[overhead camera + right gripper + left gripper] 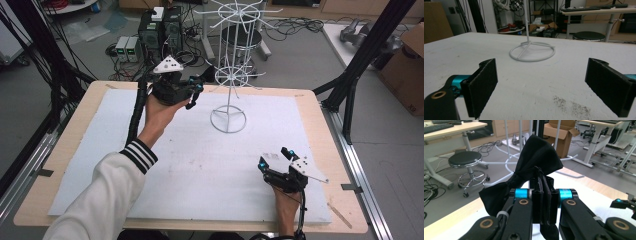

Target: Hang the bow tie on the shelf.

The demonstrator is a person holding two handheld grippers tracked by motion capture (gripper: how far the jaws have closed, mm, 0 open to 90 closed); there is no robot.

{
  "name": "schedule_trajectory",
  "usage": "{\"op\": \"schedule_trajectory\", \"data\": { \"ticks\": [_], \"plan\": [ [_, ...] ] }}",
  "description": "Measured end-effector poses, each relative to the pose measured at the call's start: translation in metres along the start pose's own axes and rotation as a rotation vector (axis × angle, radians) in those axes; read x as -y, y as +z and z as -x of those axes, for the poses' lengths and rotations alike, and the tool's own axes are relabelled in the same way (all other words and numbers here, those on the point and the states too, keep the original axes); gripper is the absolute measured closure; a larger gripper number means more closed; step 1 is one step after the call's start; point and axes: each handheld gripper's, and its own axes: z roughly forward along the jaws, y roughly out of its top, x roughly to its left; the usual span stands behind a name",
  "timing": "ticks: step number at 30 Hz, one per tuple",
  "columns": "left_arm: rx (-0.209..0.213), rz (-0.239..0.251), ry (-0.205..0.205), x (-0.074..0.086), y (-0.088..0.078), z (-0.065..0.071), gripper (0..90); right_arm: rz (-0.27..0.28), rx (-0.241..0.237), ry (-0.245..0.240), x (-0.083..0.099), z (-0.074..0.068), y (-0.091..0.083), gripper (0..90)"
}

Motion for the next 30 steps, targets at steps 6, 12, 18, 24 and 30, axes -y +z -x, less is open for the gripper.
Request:
{"op": "schedule_trajectory", "data": {
  "ticks": [6,12,18,24,30],
  "plan": [
    [0.011,0.006,0.021,-0.007,0.01,0.009,86.3,0.001,-0.002,-0.001,0.0,0.0,0.0,9.9],
    [0.016,-0.001,0.028,-0.01,0.02,0.013,86.3,0.001,-0.002,-0.002,0.0,0.001,0.0,9.9],
    [0.02,-0.004,0.036,-0.01,0.024,0.016,86.3,0.004,-0.002,-0.004,0.0,0.001,0.0,9.9],
    [0.019,-0.017,0.031,-0.008,0.029,0.014,86.3,0.002,-0.002,-0.002,0.0,0.001,0.0,9.9],
    [0.024,-0.024,0.04,-0.007,0.032,0.016,86.2,0.002,-0.001,0.003,0.0,0.001,0.0,9.9]
  ]
}}
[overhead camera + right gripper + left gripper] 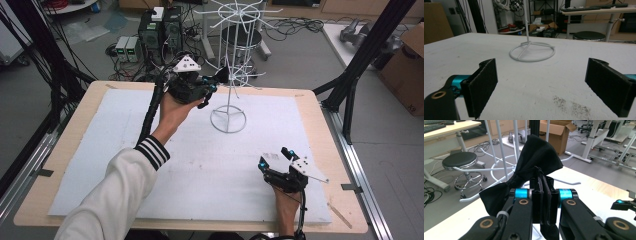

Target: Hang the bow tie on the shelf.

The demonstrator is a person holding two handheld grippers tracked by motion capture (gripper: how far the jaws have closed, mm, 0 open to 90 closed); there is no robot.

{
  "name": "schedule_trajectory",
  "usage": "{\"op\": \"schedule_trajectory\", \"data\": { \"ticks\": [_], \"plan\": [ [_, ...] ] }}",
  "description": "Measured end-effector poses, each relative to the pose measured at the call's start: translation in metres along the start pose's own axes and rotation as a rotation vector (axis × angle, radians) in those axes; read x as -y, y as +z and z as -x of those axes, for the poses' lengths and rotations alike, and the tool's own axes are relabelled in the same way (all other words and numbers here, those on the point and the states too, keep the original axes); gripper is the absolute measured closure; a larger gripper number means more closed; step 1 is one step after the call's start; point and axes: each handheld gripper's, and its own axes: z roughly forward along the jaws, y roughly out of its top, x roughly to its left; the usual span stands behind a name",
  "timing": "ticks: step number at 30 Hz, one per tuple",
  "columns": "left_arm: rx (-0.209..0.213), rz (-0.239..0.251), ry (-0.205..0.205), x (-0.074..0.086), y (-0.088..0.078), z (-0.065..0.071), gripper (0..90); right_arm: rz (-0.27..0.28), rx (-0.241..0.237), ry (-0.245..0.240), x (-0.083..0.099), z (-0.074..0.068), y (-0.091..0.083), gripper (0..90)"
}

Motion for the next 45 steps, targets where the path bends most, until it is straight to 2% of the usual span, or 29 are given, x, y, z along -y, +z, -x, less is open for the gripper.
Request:
{"op": "schedule_trajectory", "data": {
  "ticks": [14,22,32,37,38,39,41,43,45],
  "plan": [
    [0.014,-0.019,0.013,0.003,0.006,0.006,86.2,0.0,0.001,-0.001,0.0,0.0,0.0,9.9],
    [0.031,-0.046,-0.01,0.014,0.017,0.012,86.3,0.002,0.0,-0.009,0.0,0.0,0.0,9.9],
    [0.031,-0.054,-0.007,0.023,0.02,0.015,86.7,0.0,0.0,-0.004,0.0,-0.001,0.0,9.9],
    [0.042,-0.08,-0.009,0.029,0.019,0.014,85.9,0.0,0.001,-0.003,0.0,-0.001,0.0,9.9],
    [0.042,-0.08,-0.009,0.029,0.019,0.014,84.9,0.0,0.001,-0.003,0.0,-0.001,0.0,9.9],
    [0.059,-0.095,-0.007,0.031,0.018,0.014,82.6,0.0,0.001,-0.007,0.0,0.0,0.0,9.9],
    [0.067,-0.094,-0.01,0.032,0.017,0.014,74.9,0.002,0.0,0.001,0.0,0.0,0.0,9.9],
    [0.075,-0.095,-0.005,0.035,0.014,0.016,59.3,0.001,0.001,-0.006,0.0,0.0,0.0,9.9],
    [0.04,-0.092,0.023,0.04,0.008,0.019,42.6,-0.003,0.0,-0.003,0.0,-0.001,0.0,9.9]
  ]
}}
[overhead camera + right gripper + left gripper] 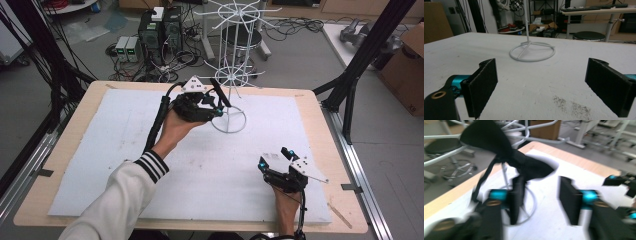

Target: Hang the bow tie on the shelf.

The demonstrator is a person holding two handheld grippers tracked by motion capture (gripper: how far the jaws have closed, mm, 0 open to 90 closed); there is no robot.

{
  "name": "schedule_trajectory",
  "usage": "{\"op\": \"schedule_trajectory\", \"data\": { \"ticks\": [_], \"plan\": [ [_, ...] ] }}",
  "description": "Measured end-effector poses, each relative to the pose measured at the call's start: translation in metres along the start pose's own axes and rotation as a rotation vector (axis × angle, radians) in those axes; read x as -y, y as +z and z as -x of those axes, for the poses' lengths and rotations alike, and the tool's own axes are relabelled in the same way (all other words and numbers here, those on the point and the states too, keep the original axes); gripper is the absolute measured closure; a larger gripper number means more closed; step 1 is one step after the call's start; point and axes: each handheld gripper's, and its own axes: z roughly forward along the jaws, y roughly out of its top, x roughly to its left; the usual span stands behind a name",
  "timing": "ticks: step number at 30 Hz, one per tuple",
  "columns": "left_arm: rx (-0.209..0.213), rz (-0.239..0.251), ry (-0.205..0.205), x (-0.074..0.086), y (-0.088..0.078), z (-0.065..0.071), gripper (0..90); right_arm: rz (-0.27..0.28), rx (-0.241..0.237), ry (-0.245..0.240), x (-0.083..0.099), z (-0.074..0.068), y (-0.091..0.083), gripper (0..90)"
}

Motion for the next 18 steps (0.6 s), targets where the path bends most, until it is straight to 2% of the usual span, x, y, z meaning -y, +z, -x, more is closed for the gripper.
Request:
{"op": "schedule_trajectory", "data": {
  "ticks": [2,3,4,6,7,8,9,10,11,15,16,17,18],
  "plan": [
    [-0.011,0.007,0.013,0.007,-0.008,0.002,30.7,0.0,0.0,0.003,0.0,0.001,0.0,9.9],
    [0.015,0.022,0.003,0.015,-0.02,0.003,27.5,0.004,-0.001,0.002,0.0,0.001,0.0,9.9],
    [0.015,0.022,0.003,0.015,-0.02,0.003,24.6,0.002,-0.001,0.005,0.0,0.001,0.0,9.9],
    [0.041,0.038,0.019,0.025,-0.036,0.003,21.9,0.001,0.001,-0.003,0.0,0.0,0.0,9.9],
    [0.06,0.054,0.031,0.036,-0.05,0.001,19.3,-0.001,0.003,-0.028,0.0,-0.001,0.001,10.0],
    [0.06,0.054,0.031,0.036,-0.05,0.001,19.1,-0.002,0.002,-0.031,0.0,-0.002,0.001,9.9],
    [0.059,0.06,0.036,0.043,-0.06,-0.002,17.6,-0.002,0.002,-0.031,0.0,-0.002,0.001,10.0],
    [0.049,0.086,0.037,0.057,-0.075,-0.006,17.1,-0.001,0.002,-0.029,0.0,-0.001,0.001,9.9],
    [0.049,0.086,0.037,0.057,-0.075,-0.006,17.1,-0.001,0.002,-0.029,0.0,-0.001,0.001,9.9],
    [0.009,0.128,0.057,0.091,-0.106,-0.016,17.0,-0.003,0.001,-0.021,0.0,-0.001,0.0,9.9],
    [-0.002,0.137,0.061,0.1,-0.115,-0.018,17.0,-0.003,0.001,-0.021,0.0,-0.001,0.0,9.9],
    [-0.019,0.153,0.052,0.12,-0.13,-0.023,17.0,0.0,0.0,-0.03,0.0,-0.001,0.0,9.9],
    [-0.019,0.153,0.052,0.12,-0.13,-0.023,17.0,0.0,0.0,-0.03,0.0,-0.001,0.0,9.9]
  ]
}}
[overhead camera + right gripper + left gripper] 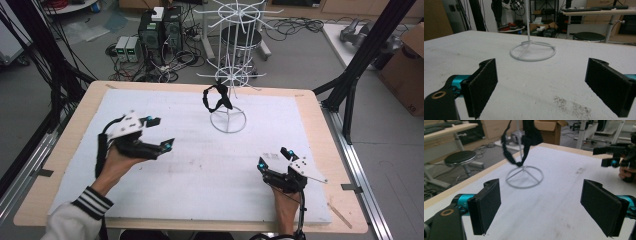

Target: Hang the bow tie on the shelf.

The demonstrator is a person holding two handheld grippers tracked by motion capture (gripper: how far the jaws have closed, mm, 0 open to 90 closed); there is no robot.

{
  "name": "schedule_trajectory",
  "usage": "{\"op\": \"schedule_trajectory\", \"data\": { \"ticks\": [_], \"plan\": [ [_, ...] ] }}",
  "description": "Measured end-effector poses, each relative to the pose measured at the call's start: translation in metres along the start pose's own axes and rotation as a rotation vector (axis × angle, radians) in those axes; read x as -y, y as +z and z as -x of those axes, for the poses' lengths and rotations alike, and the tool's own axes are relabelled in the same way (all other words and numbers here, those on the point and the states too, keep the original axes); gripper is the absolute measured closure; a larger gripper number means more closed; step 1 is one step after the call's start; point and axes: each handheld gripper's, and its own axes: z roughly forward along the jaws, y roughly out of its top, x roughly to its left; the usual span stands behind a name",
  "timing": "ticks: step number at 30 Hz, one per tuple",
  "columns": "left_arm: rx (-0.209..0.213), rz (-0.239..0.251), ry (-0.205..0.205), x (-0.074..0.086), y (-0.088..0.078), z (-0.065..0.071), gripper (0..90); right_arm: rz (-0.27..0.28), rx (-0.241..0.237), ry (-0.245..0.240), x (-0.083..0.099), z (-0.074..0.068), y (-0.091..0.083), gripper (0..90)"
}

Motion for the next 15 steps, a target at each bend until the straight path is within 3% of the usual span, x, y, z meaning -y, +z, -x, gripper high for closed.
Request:
{"op": "schedule_trajectory", "data": {
  "ticks": [1,3,5,8,11,13,15],
  "plan": [
    [-0.033,0.001,-0.001,0.017,-0.014,-0.005,17.0,0.0,0.001,-0.003,0.0,0.0,0.0,10.0],
    [-0.078,0.016,-0.015,0.037,-0.03,-0.011,17.0,-0.007,0.0,0.008,0.0,-0.001,0.0,9.9],
    [-0.131,0.056,-0.051,0.06,-0.048,-0.019,17.0,-0.002,0.003,0.007,0.0,0.0,0.0,9.9],
    [-0.194,0.114,-0.074,0.08,-0.063,-0.027,15.7,-0.002,0.006,0.0,0.0,-0.001,0.0,9.9],
    [-0.212,0.176,-0.098,0.098,-0.073,-0.029,15.7,-0.002,0.008,0.001,0.0,-0.001,0.0,9.9],
    [-0.214,0.19,-0.112,0.107,-0.074,-0.026,15.7,-0.001,0.007,0.002,0.0,0.0,0.0,9.9],
    [-0.236,0.199,-0.097,0.115,-0.075,-0.021,15.7,-0.001,0.01,-0.004,0.0,-0.001,0.0,9.9]
  ]
}}
